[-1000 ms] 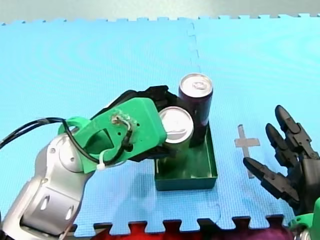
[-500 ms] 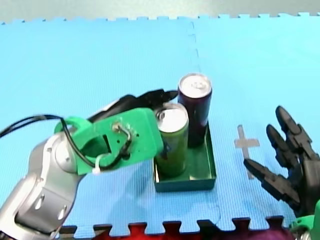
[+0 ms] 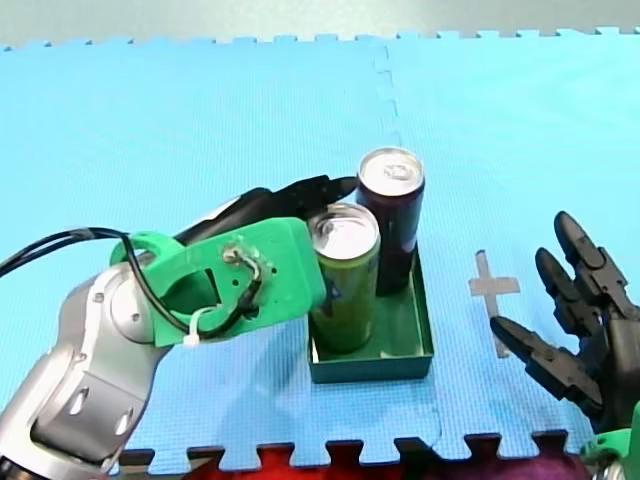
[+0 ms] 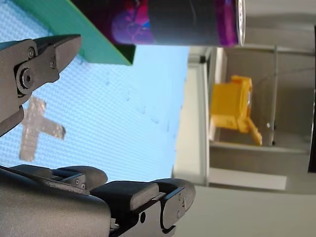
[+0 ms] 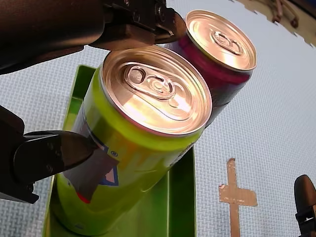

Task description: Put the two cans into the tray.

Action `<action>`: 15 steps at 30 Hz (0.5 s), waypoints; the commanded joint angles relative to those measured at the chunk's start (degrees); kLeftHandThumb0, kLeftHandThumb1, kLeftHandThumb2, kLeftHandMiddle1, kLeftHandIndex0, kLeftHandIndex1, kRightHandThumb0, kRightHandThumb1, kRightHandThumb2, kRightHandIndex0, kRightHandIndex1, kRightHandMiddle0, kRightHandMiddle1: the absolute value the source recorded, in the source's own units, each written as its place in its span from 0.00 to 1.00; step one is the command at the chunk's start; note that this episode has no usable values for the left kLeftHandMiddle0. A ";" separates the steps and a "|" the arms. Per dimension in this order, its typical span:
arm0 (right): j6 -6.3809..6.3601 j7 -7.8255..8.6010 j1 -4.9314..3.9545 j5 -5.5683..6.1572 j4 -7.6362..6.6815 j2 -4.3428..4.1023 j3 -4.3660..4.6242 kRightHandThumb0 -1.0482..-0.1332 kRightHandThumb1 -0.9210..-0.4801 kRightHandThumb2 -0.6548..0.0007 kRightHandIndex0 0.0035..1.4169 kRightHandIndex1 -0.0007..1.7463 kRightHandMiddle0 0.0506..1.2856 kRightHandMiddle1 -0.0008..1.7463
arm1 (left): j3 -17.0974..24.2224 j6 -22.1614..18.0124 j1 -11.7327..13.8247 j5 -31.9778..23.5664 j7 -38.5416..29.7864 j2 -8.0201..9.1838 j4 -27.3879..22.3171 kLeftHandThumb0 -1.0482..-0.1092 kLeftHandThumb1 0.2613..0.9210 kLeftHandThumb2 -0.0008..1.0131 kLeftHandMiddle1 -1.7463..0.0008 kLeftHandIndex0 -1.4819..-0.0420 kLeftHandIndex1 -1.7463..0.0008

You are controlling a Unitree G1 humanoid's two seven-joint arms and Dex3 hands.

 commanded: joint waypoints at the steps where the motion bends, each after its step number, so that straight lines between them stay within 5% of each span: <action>1: -0.30 0.02 0.19 0.08 -0.36 -0.20 -0.01 0.20 0.34 1.00 0.24 0.00 0.23 0.00 | 0.19 0.00 0.02 0.38 0.32 0.02 -0.23 0.00 1.00 0.65 0.94 0.87 1.00; 7: -0.09 0.15 0.44 0.22 -0.79 -0.19 0.08 0.20 0.34 1.00 0.24 0.00 0.23 0.00 | 0.72 -2.29 0.85 0.49 1.63 0.08 -0.42 0.00 1.00 0.65 0.95 0.88 1.00; 15: -0.43 0.16 0.33 0.14 -0.20 -0.32 0.01 0.19 0.33 1.00 0.24 0.00 0.23 0.00 | 3.82 -6.90 1.78 -2.67 -0.91 2.69 -0.18 0.00 1.00 0.63 0.98 0.91 1.00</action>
